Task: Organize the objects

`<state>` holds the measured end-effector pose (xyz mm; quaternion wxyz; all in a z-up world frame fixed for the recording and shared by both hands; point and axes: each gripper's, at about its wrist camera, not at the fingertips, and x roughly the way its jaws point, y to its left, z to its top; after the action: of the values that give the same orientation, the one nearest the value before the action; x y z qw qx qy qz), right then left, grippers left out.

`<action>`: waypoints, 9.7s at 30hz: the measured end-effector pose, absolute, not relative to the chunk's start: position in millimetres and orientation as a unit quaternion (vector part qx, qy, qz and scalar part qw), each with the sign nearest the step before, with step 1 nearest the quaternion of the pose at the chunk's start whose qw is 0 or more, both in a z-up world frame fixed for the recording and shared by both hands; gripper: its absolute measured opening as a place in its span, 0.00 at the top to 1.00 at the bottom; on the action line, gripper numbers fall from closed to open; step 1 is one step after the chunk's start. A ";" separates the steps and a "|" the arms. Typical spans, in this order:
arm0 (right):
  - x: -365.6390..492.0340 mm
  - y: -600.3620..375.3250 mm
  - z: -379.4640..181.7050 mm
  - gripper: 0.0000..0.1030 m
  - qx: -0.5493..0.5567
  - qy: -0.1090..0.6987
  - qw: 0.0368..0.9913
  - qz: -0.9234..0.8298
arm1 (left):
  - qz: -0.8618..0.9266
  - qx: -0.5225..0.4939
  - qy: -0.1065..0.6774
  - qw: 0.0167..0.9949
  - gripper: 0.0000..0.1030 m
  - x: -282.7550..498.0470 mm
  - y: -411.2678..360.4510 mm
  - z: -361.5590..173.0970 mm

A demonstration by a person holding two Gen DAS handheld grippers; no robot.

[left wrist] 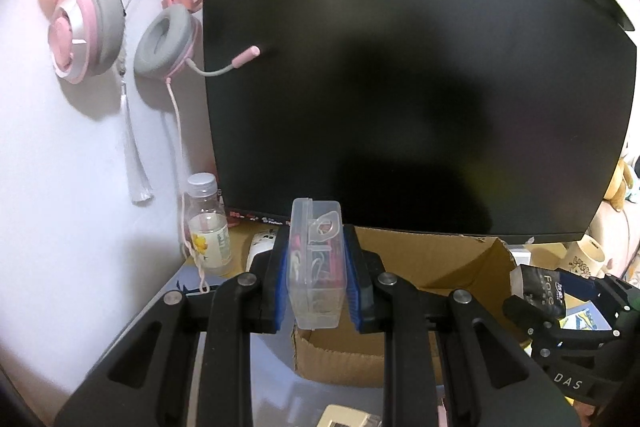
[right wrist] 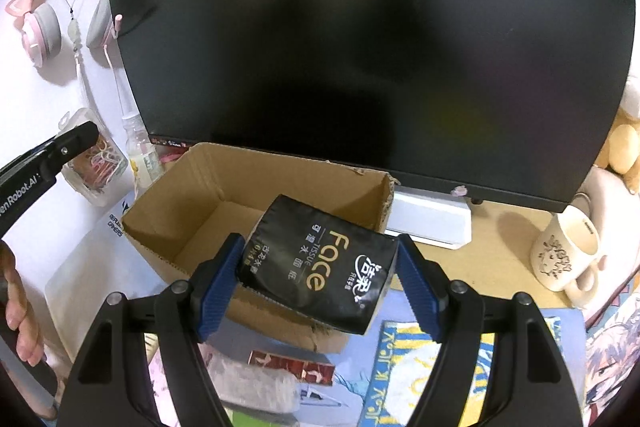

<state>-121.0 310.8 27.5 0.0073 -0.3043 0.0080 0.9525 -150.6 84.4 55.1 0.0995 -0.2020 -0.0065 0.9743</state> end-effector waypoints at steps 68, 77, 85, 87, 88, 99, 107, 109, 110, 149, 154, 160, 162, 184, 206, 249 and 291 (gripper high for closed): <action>-140.2 301.6 -1.7 0.21 -0.309 -0.055 0.023 0.949 | 0.967 -0.238 0.022 0.094 0.29 -167.3 104.0 26.0; -137.0 298.2 6.2 0.11 -0.302 -0.034 0.007 0.953 | 0.969 -0.236 0.009 0.069 0.16 -158.0 84.1 40.2; -131.9 294.7 13.4 0.00 -0.296 -0.031 0.003 0.955 | 0.974 -0.223 0.003 0.043 0.02 -143.3 63.5 52.5; -129.2 295.8 15.6 0.00 -0.298 -0.032 0.003 0.954 | 0.974 -0.224 -0.001 0.041 0.00 -139.4 58.7 55.0; -127.5 295.7 16.7 0.00 -0.298 -0.032 0.003 0.954 | 0.974 -0.224 -0.001 0.039 0.00 -137.4 56.4 55.9; -92.9 293.8 17.8 0.00 -0.313 -0.062 0.011 0.948 | 0.971 -0.235 -0.006 0.039 0.00 -110.0 54.5 53.5; -69.0 308.3 23.4 0.00 -0.302 -0.028 0.020 0.953 | 0.971 -0.235 0.000 0.047 0.00 -90.4 53.7 49.4; -65.4 314.1 20.5 0.00 -0.306 -0.007 0.014 0.952 | 0.969 -0.243 -0.002 0.050 0.00 -89.8 52.6 44.8; -63.3 317.0 18.1 0.00 -0.309 0.005 0.010 0.951 | 0.968 -0.247 -0.002 0.050 0.00 -89.8 52.4 42.2; -48.5 298.1 -44.1 0.00 -0.406 0.029 -0.043 0.912 | 0.928 -0.354 0.030 0.110 0.00 -97.6 73.7 -17.9; -50.5 292.9 -49.3 0.00 -0.408 0.027 -0.053 0.911 | 0.914 -0.387 0.013 0.122 0.00 -107.2 71.6 -29.4; -51.9 290.7 -55.8 0.00 -0.414 0.027 -0.050 0.909 | 0.900 -0.415 0.011 0.131 0.00 -119.5 71.8 -45.6; -53.6 292.2 -58.2 0.00 -0.420 0.036 -0.052 0.905 | 0.894 -0.428 0.009 0.133 0.00 -124.0 72.8 -51.5; -52.8 290.4 -62.1 0.05 -0.417 0.038 -0.060 0.906 | 0.844 -0.484 -0.050 0.225 0.51 -126.3 63.6 -78.6; -50.1 283.3 -64.4 0.14 -0.426 0.047 -0.026 0.903 | 0.911 -0.398 -0.041 0.098 0.55 -123.5 39.8 -56.8; -21.7 318.7 6.9 0.15 -0.354 0.115 -0.064 0.926 | 0.951 -0.301 -0.059 0.046 0.55 -90.0 5.8 -2.5; -65.7 330.7 56.1 0.14 -0.269 0.099 -0.050 0.957 | 0.967 -0.242 -0.019 0.077 0.55 -121.9 65.9 50.6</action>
<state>-65.7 330.7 56.1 -0.0498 -0.2689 0.0989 0.9568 -121.9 65.9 50.6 0.0774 -0.2418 -0.0186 0.9671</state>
